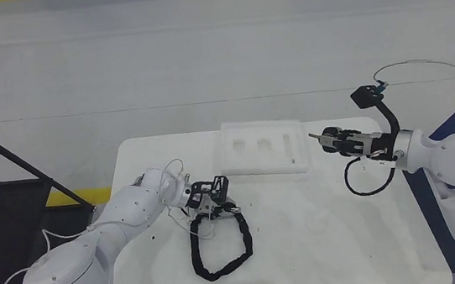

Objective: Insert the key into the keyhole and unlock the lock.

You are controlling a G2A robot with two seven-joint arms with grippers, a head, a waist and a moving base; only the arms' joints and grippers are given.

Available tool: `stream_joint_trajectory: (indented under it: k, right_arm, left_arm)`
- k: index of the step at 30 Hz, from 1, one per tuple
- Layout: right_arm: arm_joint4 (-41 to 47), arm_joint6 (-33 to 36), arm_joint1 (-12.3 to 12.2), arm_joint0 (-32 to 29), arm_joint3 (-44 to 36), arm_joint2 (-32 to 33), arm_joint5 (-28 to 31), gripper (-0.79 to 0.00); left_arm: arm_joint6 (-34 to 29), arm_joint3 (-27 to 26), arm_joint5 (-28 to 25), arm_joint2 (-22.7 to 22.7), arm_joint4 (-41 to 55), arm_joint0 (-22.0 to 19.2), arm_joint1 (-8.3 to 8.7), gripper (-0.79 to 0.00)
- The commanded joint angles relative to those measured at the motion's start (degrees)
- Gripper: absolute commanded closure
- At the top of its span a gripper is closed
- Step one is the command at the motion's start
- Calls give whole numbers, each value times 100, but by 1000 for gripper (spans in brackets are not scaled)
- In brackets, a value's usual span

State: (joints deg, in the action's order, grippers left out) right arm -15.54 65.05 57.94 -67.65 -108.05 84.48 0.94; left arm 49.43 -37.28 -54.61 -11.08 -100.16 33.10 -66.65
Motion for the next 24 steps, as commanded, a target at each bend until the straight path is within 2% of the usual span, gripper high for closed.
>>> stream_joint_trajectory:
  k: [1, 6, 12, 19, 24]
  right_arm:
    - [0, 0, 0, 0, 0, 0, 0, 0]
    - [0, 0, 0, 0, 0, 0, 0, 0]
    - [-67, -30, -1, -76, -18, -96, 25, 0]
    - [-112, 706, -23, 125, -95, -522, -319, 0]
    - [166, 1001, -25, 249, -326, -705, -626, 0]
  left_arm:
    - [62, -33, 38, -39, 69, -4, 7, 0]
    - [130, -307, 105, -130, 484, 14, 94, 0]
    - [181, -1100, 156, -153, 988, -50, 346, 0]
    - [182, -1876, 158, -169, 1406, -237, 648, 0]
    - [290, -2225, 266, -216, 1375, -370, 741, 0]
